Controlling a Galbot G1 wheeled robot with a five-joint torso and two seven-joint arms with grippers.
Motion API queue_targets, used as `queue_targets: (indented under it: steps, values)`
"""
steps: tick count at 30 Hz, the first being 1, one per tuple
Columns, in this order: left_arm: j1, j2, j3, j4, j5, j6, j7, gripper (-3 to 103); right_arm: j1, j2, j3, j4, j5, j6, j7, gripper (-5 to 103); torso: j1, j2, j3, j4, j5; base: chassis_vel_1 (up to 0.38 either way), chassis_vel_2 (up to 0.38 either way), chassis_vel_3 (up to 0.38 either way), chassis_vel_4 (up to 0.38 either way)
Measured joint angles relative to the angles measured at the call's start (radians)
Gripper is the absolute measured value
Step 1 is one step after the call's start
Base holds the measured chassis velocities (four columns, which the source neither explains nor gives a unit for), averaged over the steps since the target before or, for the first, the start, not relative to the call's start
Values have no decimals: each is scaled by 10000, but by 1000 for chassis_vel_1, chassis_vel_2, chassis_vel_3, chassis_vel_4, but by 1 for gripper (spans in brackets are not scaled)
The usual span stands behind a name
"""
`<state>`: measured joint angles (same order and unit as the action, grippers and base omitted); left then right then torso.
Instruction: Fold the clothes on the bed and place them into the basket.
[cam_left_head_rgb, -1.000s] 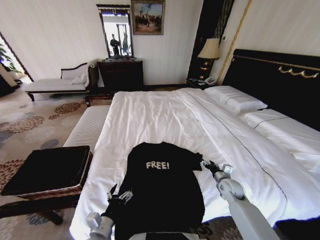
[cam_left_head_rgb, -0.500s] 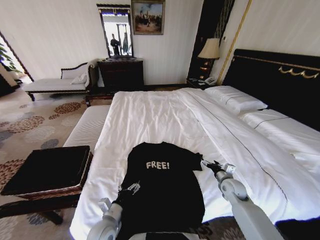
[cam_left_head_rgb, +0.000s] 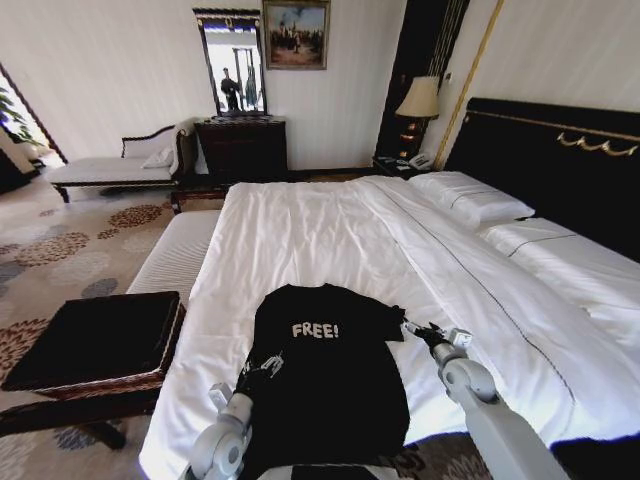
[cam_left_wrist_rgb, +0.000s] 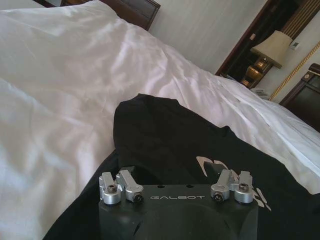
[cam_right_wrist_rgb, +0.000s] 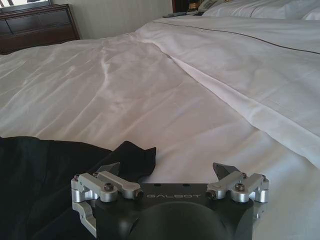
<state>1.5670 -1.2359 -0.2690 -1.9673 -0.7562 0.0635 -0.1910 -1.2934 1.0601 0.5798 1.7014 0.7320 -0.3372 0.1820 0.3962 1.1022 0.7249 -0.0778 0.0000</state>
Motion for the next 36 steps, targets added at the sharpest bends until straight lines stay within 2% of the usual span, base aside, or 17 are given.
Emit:
queue_targets:
  steps: [1,2,7,9,10,12,13,17,19,21,32,36]
  values:
    - [-6,-15,-14,-8,-44,0,-106,72,0,0,14,-3,4,-1,0,100,-1,0,0,0,-1,0,0,0,0]
    - [-14,-18,-34,-38,-63,0,-183,61,-1,-1,30,-31,7,-2,0,100,-1,0,0,1,-1,0,0,0,0]
    - [-57,-12,-93,-56,-30,-17,-237,51,-35,-2,38,-55,-18,-7,-1,100,-1,0,-1,-1,0,0,0,0,0]
    - [-65,-6,-117,-56,-8,-50,-286,40,-54,14,37,-51,-41,-11,-5,100,0,0,0,0,0,0,0,0,0]
    - [-64,-1,-130,-56,3,-66,-295,40,-64,18,37,-51,-45,-14,-9,100,0,0,0,0,0,0,0,0,0]
    - [-48,8,-147,-57,37,-98,-298,28,-78,21,36,-52,-53,-15,-16,100,0,0,0,0,0,0,0,0,0]
    - [-48,8,-147,-57,37,-98,-298,28,-78,21,36,-52,-53,-15,-16,100,0,0,0,0,0,0,0,0,0]
    - [-64,27,-187,-27,58,-133,-308,7,-98,21,50,-65,-57,-15,-22,100,-1,0,-1,0,0,0,0,0,0]
    - [-76,29,-189,-18,58,-135,-314,7,-98,19,52,-59,-56,-14,-23,100,0,0,0,0,0,0,0,0,0]
    - [-116,29,-195,-1,62,-140,-342,1,-99,5,60,-40,-50,-15,-23,100,0,0,-1,0,0,0,0,0,0]
    - [-250,124,-304,33,78,-145,-417,0,-113,70,74,8,-35,-16,-21,100,-1,0,0,0,-1,0,0,0,0]
    - [-465,273,-431,-43,485,-87,-565,0,-114,125,61,73,-35,-16,-21,100,-1,0,-1,0,-2,0,0,0,0]
